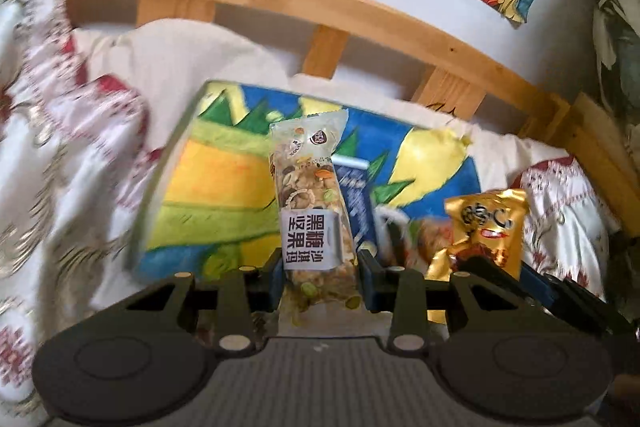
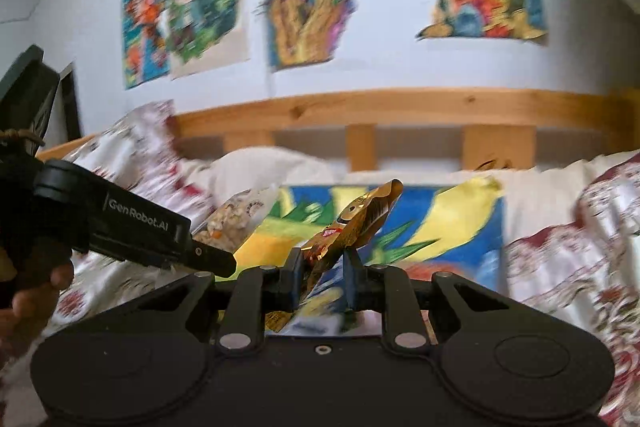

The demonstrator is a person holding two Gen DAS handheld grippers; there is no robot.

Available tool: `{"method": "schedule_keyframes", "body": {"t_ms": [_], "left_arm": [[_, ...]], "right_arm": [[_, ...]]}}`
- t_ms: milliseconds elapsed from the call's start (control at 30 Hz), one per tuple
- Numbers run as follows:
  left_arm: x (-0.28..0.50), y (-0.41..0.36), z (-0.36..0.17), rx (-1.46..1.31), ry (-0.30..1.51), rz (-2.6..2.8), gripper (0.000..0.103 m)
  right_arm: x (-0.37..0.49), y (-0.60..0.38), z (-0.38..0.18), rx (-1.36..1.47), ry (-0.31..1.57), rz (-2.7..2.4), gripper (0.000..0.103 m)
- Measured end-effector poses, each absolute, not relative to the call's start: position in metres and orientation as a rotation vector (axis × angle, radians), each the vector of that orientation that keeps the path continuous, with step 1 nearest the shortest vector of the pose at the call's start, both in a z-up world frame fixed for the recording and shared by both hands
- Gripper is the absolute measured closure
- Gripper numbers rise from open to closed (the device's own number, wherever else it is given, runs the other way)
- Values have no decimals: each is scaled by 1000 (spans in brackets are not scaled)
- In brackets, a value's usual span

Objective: Organize snacks
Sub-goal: 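Carry the nut bar into the tray with the left tool while the right tool carries the yellow bag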

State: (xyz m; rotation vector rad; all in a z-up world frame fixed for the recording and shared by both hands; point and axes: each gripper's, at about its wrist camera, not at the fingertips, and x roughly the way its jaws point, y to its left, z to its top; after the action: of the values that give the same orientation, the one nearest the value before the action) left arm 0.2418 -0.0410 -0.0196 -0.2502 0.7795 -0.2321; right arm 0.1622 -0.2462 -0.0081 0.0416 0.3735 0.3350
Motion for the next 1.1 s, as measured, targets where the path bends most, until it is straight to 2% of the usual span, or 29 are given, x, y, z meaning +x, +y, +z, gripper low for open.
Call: {"method": "schedule_keyframes", "body": {"t_ms": [300,700,1100], "left_arm": [[294,-93,-32,-191,790,-262,62],[314,-126,-56,-91,804,-287,62],[316,-132,-59,-62,789,-272,61]], "right_arm": [[205,-283,-5,57,333,261,81],[246,-319,-33,188,473,234,80],[250,-327,-40,226,524,187,70]]}}
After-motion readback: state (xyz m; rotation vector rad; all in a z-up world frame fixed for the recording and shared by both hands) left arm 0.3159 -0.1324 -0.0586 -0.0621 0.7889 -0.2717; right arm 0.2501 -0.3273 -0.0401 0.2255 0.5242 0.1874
